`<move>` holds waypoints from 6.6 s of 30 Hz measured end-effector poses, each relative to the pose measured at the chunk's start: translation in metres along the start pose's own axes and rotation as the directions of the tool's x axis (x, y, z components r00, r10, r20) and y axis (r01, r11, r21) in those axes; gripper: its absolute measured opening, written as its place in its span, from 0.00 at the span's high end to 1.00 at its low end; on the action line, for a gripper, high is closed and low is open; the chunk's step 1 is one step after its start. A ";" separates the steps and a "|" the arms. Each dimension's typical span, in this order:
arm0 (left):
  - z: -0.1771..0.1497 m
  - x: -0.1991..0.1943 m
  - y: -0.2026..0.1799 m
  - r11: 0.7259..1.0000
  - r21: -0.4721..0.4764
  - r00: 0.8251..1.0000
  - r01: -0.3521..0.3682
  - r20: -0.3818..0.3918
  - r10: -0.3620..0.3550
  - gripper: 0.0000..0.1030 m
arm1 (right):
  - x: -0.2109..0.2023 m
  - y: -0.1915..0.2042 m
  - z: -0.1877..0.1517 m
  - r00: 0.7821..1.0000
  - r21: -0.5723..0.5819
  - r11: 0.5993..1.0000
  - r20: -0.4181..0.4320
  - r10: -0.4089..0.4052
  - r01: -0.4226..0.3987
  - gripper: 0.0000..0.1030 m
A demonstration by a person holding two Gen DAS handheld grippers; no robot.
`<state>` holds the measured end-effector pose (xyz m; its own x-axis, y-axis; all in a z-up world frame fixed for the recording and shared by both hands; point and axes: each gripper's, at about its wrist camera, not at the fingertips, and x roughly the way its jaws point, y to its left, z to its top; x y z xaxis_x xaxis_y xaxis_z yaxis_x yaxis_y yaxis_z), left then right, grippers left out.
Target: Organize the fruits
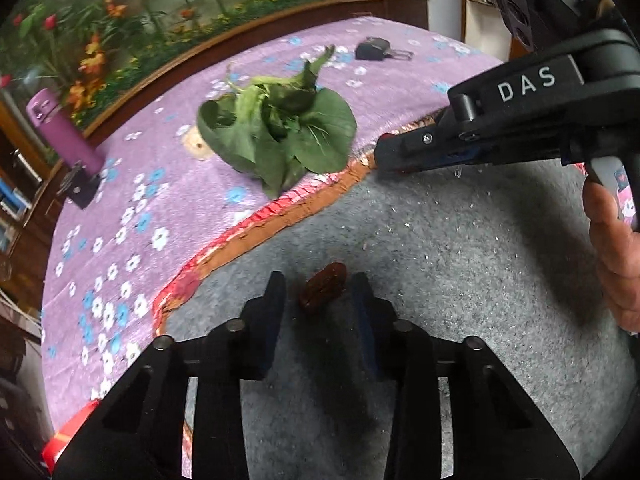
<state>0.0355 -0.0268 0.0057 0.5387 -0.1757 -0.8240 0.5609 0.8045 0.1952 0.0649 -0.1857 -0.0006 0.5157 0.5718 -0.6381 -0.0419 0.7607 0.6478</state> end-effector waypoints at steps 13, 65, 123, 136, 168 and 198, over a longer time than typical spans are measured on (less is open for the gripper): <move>0.004 0.013 0.002 0.998 0.004 0.997 0.069 -0.031 -0.069 0.85 | 0.007 0.001 -0.004 0.999 0.007 0.999 -0.029 0.045 -0.045 0.85; -0.255 -0.233 0.115 0.609 -0.739 0.854 -0.288 0.090 0.513 0.85 | 0.000 0.198 -0.168 0.960 -0.461 0.844 -0.091 0.264 -0.276 0.85; -0.287 -0.196 0.117 0.548 -0.701 0.806 -0.457 -0.066 0.588 0.85 | 0.080 0.243 -0.245 0.951 -0.540 0.792 -0.265 0.160 -0.284 0.86; -0.294 -0.189 0.124 0.541 -0.704 0.808 -0.460 -0.079 0.584 0.85 | 0.093 0.247 -0.248 0.949 -0.541 0.795 -0.283 0.137 -0.276 0.86; -0.285 -0.205 0.111 0.466 -0.705 0.745 -0.535 -0.134 0.654 0.45 | 0.053 0.247 -0.239 0.965 -0.563 0.784 -0.181 0.191 -0.261 0.80; -0.228 -0.336 -0.039 0.495 -0.722 0.656 -0.484 0.075 0.751 0.19 | -0.164 0.204 -0.282 0.925 -0.595 0.795 0.227 0.304 -0.115 0.47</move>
<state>-0.3107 0.1301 0.1534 0.8218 0.4467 -0.3537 -0.4371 0.8925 0.1115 -0.2695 -0.0381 0.1192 0.6587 0.6906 -0.2987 -0.6020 0.7219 0.3413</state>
